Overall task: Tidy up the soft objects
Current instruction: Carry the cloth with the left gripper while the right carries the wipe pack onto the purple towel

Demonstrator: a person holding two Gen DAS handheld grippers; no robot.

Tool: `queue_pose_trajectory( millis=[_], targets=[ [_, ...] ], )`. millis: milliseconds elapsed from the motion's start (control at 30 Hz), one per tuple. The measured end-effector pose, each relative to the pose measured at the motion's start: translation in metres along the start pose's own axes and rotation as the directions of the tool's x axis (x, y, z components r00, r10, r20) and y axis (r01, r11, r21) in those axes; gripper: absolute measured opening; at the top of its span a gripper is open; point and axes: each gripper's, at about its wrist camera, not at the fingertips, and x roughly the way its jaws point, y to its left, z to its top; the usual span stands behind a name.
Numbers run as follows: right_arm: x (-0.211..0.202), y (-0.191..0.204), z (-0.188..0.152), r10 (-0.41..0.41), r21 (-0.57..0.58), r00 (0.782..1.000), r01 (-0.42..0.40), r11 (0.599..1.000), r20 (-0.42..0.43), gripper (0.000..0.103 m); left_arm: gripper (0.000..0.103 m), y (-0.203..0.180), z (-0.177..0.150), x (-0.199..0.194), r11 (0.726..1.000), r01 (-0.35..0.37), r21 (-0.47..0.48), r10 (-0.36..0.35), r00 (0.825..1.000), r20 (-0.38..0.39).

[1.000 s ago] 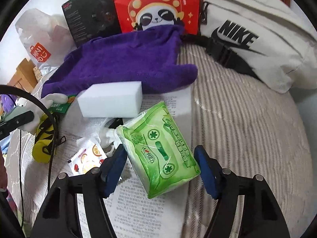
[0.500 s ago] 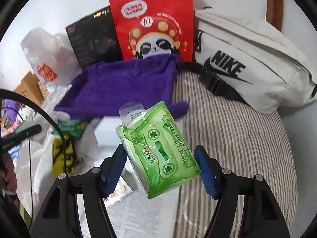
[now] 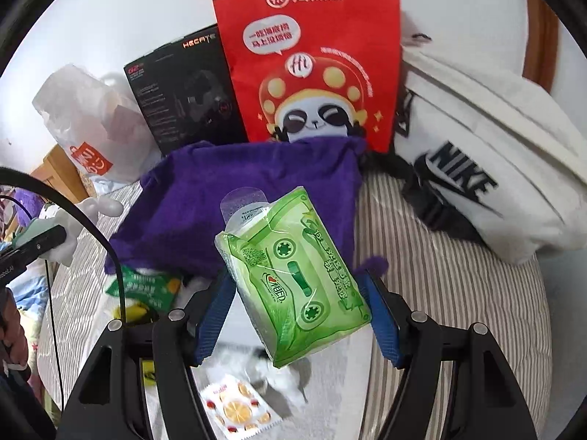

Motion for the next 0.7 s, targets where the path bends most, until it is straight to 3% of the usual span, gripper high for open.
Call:
queue_pose_trajectory(
  millis=[300,700],
  targets=[
    [0.022,0.009,0.05,-0.03,-0.026,0.999,0.03,0.999,0.02,0.069,0.021,0.005,0.039,0.027,0.999,-0.009,0.048,0.008,1.0,0.016],
    [0.099,-0.006,0.086,-0.059,0.008,0.996,0.06,0.998,-0.065,0.069,0.021,0.016,0.077,0.086,0.999,0.005,0.032,-0.005,1.0,-0.003]
  ],
)
